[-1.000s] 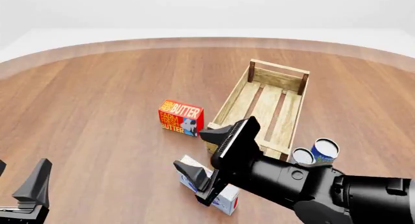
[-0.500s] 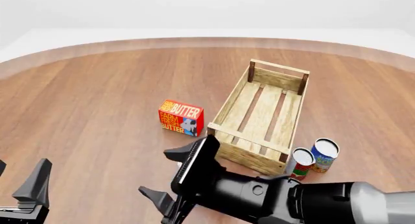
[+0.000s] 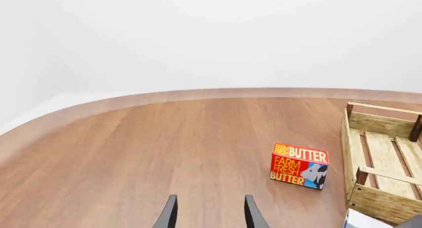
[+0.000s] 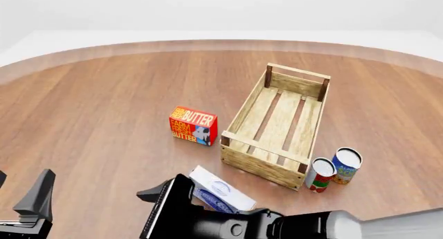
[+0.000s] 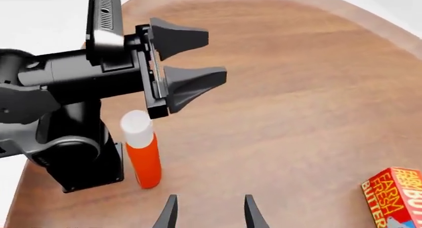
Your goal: Pick up the ketchup, and put it in the wooden tray.
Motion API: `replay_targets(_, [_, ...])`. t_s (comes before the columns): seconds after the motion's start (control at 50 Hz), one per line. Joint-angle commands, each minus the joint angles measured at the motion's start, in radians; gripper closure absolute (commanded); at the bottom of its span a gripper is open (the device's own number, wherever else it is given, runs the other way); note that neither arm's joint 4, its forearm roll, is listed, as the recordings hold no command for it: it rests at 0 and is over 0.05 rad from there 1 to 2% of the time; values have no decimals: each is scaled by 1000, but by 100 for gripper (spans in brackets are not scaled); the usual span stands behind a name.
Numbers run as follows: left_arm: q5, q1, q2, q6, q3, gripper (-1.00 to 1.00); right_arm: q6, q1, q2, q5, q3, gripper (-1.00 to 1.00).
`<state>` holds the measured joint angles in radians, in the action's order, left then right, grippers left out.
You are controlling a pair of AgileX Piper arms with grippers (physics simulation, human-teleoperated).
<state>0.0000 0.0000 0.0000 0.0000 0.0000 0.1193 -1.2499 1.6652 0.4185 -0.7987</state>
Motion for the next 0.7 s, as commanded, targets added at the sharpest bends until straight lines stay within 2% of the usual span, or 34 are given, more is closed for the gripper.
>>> replay_targets(0.02, [0,0,0,0,0,-100,8,-67,58,-21,-56,-100])
replay_targets(0.26, [0,0,0,0,0,-100,45,-124,115,-61,-129,-100])
replay_targets(0.5, [0,0,0,0,0,-100,56,-143,140,-80,-169,-100])
replay_targets(0.56, [0,0,0,0,0,-100,77,-137,165,-86,-189,-100])
replay_targets(0.7, [0,0,0,0,0,-100,75,-143,201,-76,-205,-100])
